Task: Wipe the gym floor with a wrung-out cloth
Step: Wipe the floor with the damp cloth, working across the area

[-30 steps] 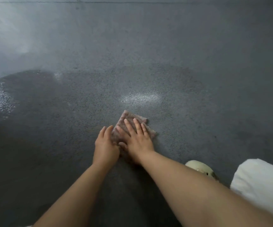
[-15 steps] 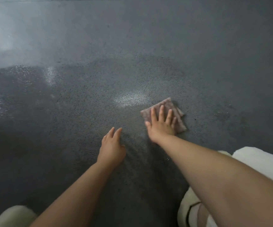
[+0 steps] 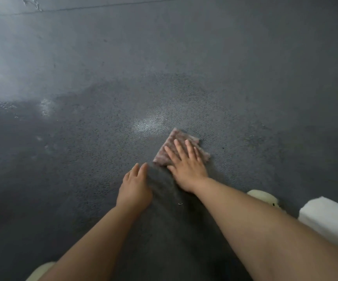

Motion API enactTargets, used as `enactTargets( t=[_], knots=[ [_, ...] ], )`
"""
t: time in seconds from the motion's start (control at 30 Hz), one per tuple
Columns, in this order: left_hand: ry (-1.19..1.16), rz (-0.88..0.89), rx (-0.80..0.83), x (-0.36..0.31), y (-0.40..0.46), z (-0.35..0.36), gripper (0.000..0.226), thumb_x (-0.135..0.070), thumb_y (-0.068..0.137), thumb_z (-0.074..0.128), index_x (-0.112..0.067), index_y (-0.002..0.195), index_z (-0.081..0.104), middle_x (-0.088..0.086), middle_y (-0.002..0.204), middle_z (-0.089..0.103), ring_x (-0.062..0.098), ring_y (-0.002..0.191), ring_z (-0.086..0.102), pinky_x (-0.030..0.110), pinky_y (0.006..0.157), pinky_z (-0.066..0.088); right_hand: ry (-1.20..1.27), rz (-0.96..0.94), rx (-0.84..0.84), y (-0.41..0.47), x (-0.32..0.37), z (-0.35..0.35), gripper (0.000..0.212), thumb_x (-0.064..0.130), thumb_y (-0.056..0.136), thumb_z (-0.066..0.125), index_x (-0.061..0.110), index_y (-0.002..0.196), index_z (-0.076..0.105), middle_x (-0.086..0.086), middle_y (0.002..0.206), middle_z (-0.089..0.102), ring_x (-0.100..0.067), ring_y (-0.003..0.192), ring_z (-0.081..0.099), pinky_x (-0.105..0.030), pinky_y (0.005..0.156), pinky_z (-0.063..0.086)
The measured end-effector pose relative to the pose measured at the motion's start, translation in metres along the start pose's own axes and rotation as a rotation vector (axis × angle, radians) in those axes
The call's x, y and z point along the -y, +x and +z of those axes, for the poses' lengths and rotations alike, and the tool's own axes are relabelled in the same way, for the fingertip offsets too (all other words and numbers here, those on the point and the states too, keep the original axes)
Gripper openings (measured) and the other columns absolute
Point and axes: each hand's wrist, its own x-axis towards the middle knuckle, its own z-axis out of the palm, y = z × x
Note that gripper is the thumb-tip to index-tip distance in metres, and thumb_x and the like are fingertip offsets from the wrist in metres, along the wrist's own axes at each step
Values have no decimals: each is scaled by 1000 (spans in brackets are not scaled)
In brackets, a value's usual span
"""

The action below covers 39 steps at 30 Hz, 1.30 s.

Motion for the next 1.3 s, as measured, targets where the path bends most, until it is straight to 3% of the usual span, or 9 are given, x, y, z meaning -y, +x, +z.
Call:
enactTargets(
  t=[0.2,0.33,0.43,0.63,0.8,0.93,1.03,1.17,1.3],
  knots=[
    [60,18,48,-18,6,10,69,-15,96,47,-23,151,7,4,158,6,28,144,9,41,113,21,147,532,-52,-5,-111,-6,61,50,100,15,29,151,-10,-3,158,-17,-35,143,-17,-46,115,-8],
    [93,13,14,-26,20,8,69,-18,95,47,-23,151,7,6,159,3,27,145,6,39,115,16,258,758,-116,2,-113,-7,58,48,100,17,29,152,0,-4,159,-10,-39,143,-11,-51,115,-4],
    [102,1,-45,-29,34,1,72,-15,93,48,-24,151,6,5,159,-1,26,145,3,40,116,13,224,595,-136,16,-75,-10,55,45,101,16,32,151,-3,-1,159,-14,-41,142,-14,-55,113,-6],
    [29,-93,-135,-30,60,-11,83,-23,90,54,-22,151,-2,6,159,-7,25,146,-2,41,118,7,-10,-165,-48,45,11,-13,55,51,99,20,41,149,-1,5,158,-14,-34,142,-21,-51,111,-16],
    [38,-123,-33,-48,76,-13,124,-33,73,77,-30,146,-24,2,156,-24,22,144,-17,47,116,-3,-124,-355,-38,77,-7,-30,55,54,98,20,43,148,2,7,158,-18,-30,142,-22,-46,114,-15],
    [154,-122,9,-67,87,-7,130,-42,70,79,-28,145,-27,6,155,-26,27,144,-19,49,115,-5,-102,-234,-98,107,-41,-45,59,55,97,21,40,149,-1,2,159,-14,-31,144,-17,-44,114,-13],
    [287,-110,57,-70,93,-4,123,-48,73,75,-24,148,-19,6,155,-26,28,144,-18,51,115,-3,-53,88,-155,127,-86,-57,62,58,96,14,38,148,-10,-1,158,-16,-35,143,-16,-51,113,-12],
    [293,-101,61,-68,96,-6,119,-49,71,75,-24,150,-11,2,156,-22,26,145,-15,50,117,0,133,478,-175,141,-104,-70,58,51,99,17,35,151,-2,-1,159,-13,-38,143,-15,-58,113,-8],
    [281,-102,42,-69,97,-7,117,-48,69,77,-24,151,-3,1,157,-19,25,145,-12,46,118,3,118,231,-195,146,-55,-66,53,46,101,15,37,150,-2,2,158,-13,-38,143,-15,-59,111,-11]
  ],
)
